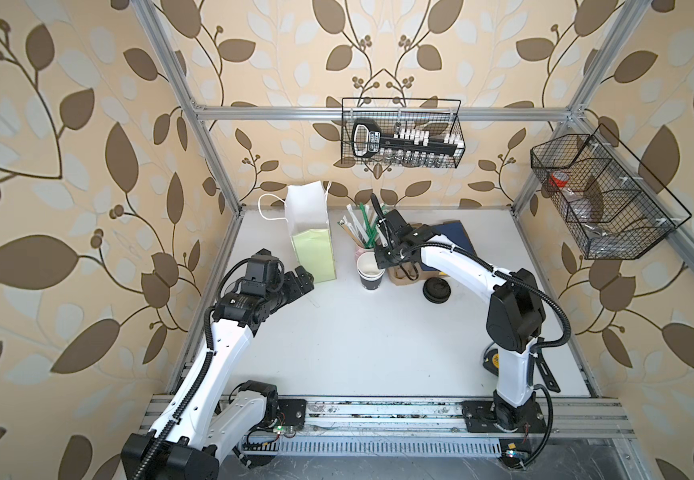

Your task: Pack the takeout coffee

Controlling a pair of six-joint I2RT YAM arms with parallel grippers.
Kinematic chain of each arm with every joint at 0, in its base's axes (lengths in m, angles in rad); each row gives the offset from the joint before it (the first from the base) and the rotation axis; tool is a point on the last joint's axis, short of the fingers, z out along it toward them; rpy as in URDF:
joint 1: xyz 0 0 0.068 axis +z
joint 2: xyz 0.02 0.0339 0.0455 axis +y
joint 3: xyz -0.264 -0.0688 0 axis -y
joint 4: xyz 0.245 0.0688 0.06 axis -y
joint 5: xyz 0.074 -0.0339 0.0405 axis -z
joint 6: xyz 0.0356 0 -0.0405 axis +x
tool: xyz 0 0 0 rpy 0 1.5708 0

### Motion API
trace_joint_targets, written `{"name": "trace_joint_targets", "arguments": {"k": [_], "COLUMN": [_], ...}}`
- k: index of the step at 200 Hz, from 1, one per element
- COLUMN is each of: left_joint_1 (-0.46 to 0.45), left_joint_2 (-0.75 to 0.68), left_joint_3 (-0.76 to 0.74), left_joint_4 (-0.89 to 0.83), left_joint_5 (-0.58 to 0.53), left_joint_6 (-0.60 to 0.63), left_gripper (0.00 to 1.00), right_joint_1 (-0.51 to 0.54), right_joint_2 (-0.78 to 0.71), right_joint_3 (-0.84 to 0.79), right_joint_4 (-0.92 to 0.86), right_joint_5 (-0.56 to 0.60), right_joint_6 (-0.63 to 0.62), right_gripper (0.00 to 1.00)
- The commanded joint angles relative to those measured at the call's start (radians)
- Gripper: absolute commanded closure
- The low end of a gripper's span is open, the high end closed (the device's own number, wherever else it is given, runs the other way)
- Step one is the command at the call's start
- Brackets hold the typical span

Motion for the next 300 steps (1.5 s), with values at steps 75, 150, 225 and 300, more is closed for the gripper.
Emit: {"name": "trace_joint_targets", "arguments": {"k": [75, 150, 225, 300], "left_joint_1": [0.014, 0.015, 0.014, -0.132], "left_joint_2": [0.036, 0.074, 0.162, 0.28], "left_joint_3": [0.046, 0.054, 0.063, 0.016], "left_joint_4": [-0.018, -0.026, -0.007, 0.145], "left_joint_5": [0.062, 0.102, 0.196, 0.219], "left_joint_6": [0.026, 0.035, 0.033, -0.148], "left_gripper": [0.01, 0.01, 0.01, 0.01], "right_joint_1": [-0.068, -0.072, -0.043, -0.074], "right_joint_2": [-0.057, -0.119, -0.146, -0.179], "right_joint_3": [-0.062, -0.066, -0.083, -0.131], "right_joint_4": [0.087, 0.053, 0.051, 0.077], "right_joint_5": [-0.245, -0.159, -0.141, -0.223], "right_joint_6": [0.101, 0.086, 0.058, 0.076], "right_gripper": [1.0, 1.0, 1.0, 1.0]}}
